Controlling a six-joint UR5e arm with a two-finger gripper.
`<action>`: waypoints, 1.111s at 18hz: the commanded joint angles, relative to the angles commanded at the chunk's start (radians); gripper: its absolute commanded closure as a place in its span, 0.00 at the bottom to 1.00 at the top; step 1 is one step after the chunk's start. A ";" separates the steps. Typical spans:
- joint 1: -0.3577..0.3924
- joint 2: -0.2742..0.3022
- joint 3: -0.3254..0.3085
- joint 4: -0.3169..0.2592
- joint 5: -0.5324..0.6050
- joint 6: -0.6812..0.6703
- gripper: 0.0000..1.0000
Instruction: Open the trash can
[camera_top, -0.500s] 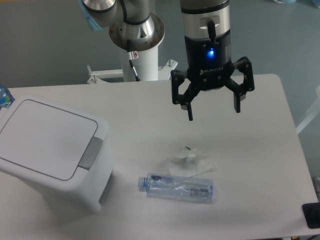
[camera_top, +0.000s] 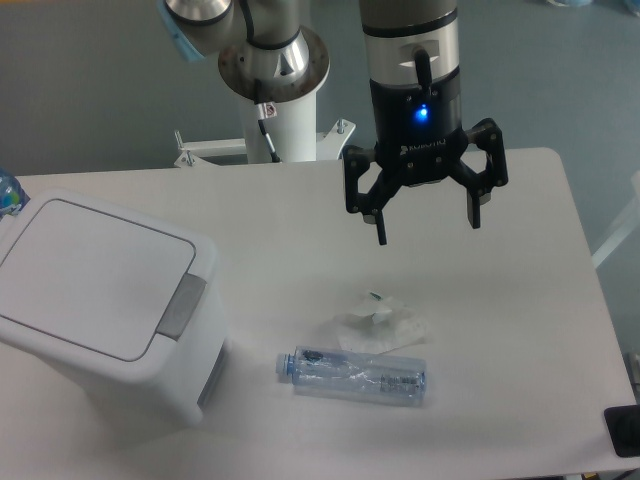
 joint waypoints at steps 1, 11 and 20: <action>0.000 -0.002 0.002 0.000 -0.002 -0.038 0.00; -0.092 -0.020 -0.026 0.003 -0.068 -0.221 0.00; -0.207 -0.018 -0.092 -0.003 -0.075 -0.319 0.00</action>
